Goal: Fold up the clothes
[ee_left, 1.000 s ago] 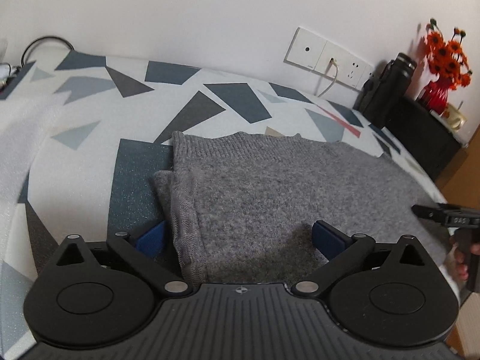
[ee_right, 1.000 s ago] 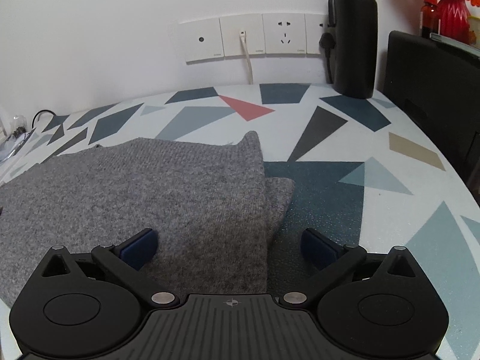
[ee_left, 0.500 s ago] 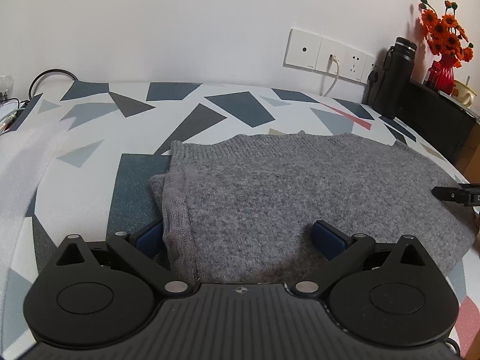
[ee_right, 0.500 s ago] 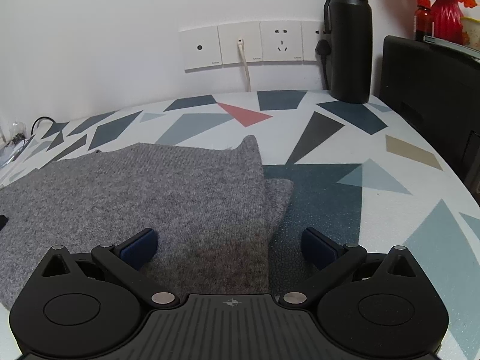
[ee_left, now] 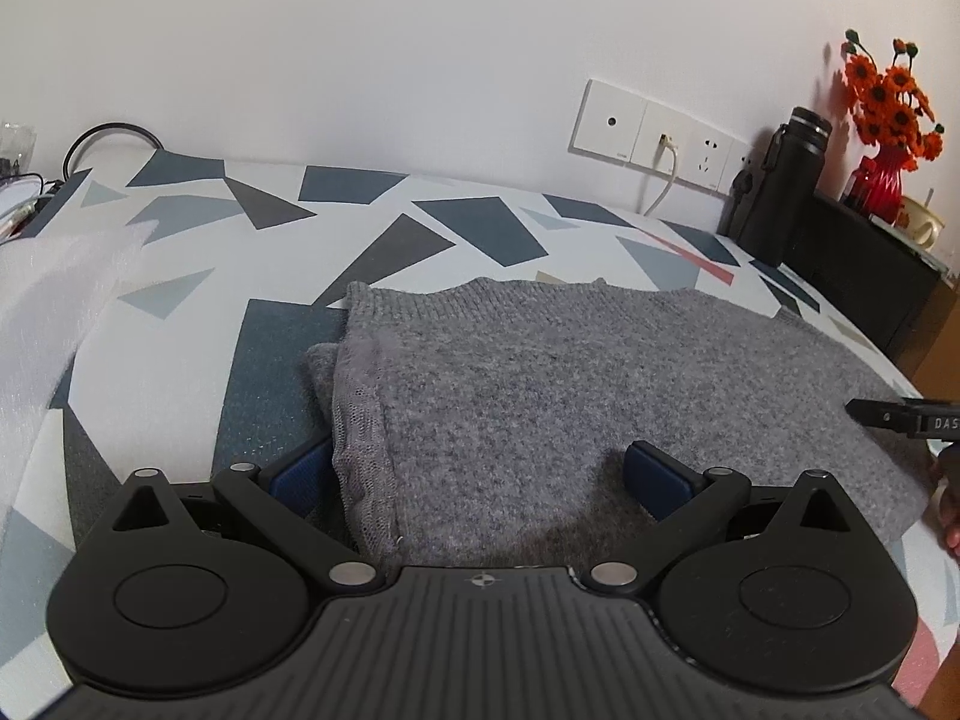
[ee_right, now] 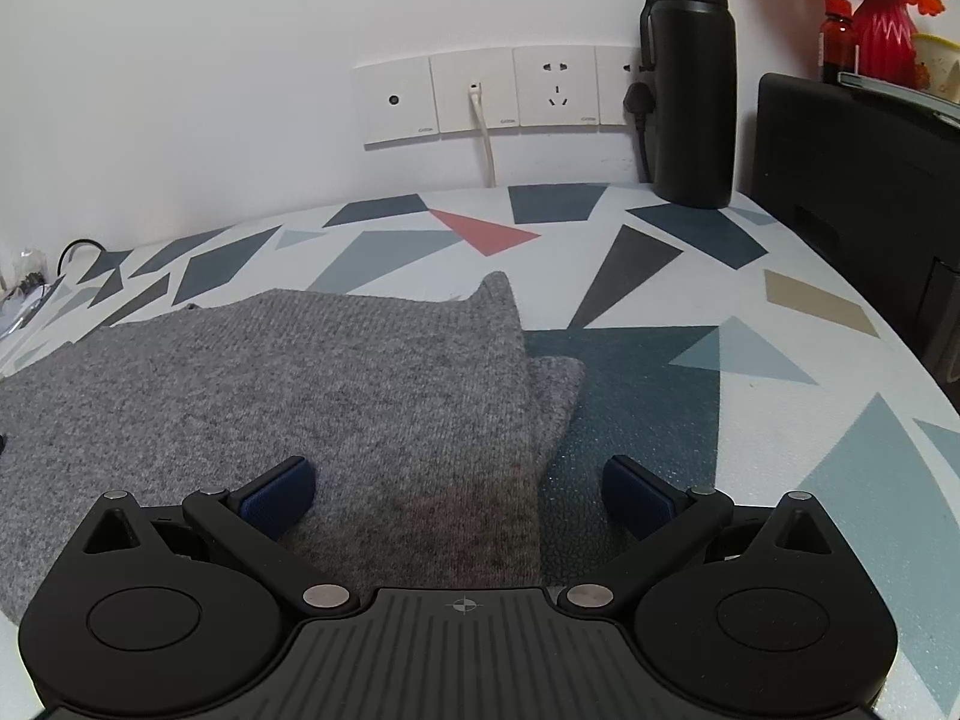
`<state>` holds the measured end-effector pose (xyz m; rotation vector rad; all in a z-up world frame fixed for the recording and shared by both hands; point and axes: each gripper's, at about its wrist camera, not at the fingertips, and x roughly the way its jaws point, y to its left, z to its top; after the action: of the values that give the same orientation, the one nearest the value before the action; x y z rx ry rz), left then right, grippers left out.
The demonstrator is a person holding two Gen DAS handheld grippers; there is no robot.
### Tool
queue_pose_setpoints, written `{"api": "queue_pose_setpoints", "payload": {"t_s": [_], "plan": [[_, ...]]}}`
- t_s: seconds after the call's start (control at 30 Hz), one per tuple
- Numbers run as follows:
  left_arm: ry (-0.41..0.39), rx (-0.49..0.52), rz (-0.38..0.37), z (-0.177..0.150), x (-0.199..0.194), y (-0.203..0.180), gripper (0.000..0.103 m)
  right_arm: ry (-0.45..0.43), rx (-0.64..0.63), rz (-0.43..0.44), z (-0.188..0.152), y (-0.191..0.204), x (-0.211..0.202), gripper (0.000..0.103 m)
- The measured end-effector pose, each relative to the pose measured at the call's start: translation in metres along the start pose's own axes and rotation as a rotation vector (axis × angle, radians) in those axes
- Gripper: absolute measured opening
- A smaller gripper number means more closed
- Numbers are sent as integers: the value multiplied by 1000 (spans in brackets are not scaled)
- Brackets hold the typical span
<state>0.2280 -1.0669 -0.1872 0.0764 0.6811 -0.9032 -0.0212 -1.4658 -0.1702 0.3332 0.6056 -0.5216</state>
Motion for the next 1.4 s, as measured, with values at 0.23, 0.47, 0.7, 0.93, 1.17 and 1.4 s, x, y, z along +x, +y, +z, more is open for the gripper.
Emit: {"api": "queue_pose_setpoints", "payload": {"t_s": [0.23, 0.47, 0.7, 0.93, 1.17, 1.4], "plan": [[5, 16, 16, 0, 1, -3, 103, -3, 2, -3, -1, 0, -1, 102], [10, 29, 27, 0, 2, -6, 103, -3, 5, -2, -1, 1, -1, 102], [12, 36, 34, -1, 2, -7, 103, -5, 9, 1, -1, 0, -1, 102], [15, 41, 39, -1, 2, -8, 103, -5, 12, 3, -1, -1, -1, 102], [15, 43, 40, 0, 3, -8, 103, -5, 12, 4, -1, -1, -1, 102], [16, 43, 40, 0, 3, -8, 103, -5, 11, 4, -1, -1, -1, 102]]}}
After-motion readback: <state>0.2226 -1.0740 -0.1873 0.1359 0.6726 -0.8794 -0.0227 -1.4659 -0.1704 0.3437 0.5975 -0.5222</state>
